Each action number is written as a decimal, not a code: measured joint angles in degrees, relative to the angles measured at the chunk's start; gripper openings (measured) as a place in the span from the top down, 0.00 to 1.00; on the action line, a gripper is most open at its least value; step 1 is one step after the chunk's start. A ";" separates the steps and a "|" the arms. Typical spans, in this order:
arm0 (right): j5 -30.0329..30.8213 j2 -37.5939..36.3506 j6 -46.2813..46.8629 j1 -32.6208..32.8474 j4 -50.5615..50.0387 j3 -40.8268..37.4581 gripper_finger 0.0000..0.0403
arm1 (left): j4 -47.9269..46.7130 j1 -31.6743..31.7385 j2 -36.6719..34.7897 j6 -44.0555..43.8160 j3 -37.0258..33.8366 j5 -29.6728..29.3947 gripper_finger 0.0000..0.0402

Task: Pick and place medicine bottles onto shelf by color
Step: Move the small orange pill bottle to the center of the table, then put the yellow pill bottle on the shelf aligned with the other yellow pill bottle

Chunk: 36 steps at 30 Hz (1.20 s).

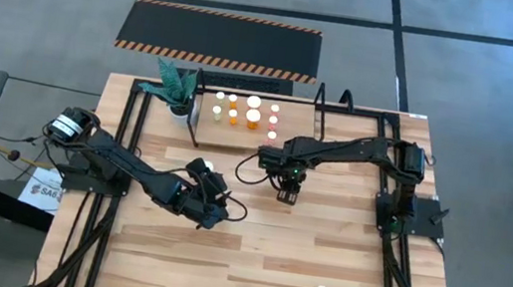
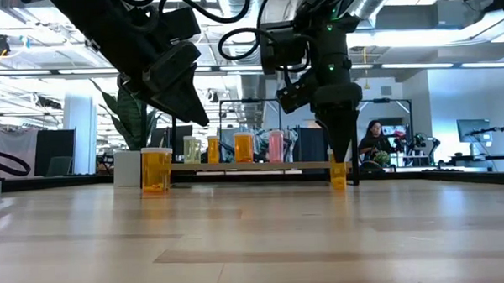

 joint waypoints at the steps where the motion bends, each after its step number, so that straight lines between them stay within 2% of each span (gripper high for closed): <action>1: 0.00 0.00 -0.28 0.00 -0.07 0.00 0.54 | 0.00 0.00 0.00 0.00 0.00 0.00 0.37; 8: 0.26 0.02 -2.10 0.00 -3.86 2.23 0.49 | -0.04 0.00 0.00 0.02 -0.01 0.02 0.37; 17: 0.32 -0.06 -2.62 0.04 -14.72 7.62 0.52 | -0.17 0.00 0.02 -0.12 0.00 0.06 0.37; 23: 2.49 -4.72 -0.09 0.04 -17.34 7.02 0.53 | -0.19 0.00 0.02 -0.82 0.00 0.24 0.37; 29: 2.91 -17.16 7.56 2.16 -14.35 -2.17 0.54 | -0.33 0.02 0.02 -1.66 0.00 0.26 0.37; 32: 2.67 -24.52 15.91 6.13 -12.43 -9.19 0.54 | -0.13 0.02 0.02 -2.23 -0.01 0.26 0.37; 36: -2.08 -32.00 28.73 13.86 -9.86 -16.72 0.53 | 0.92 0.02 0.02 -2.35 0.00 0.22 0.37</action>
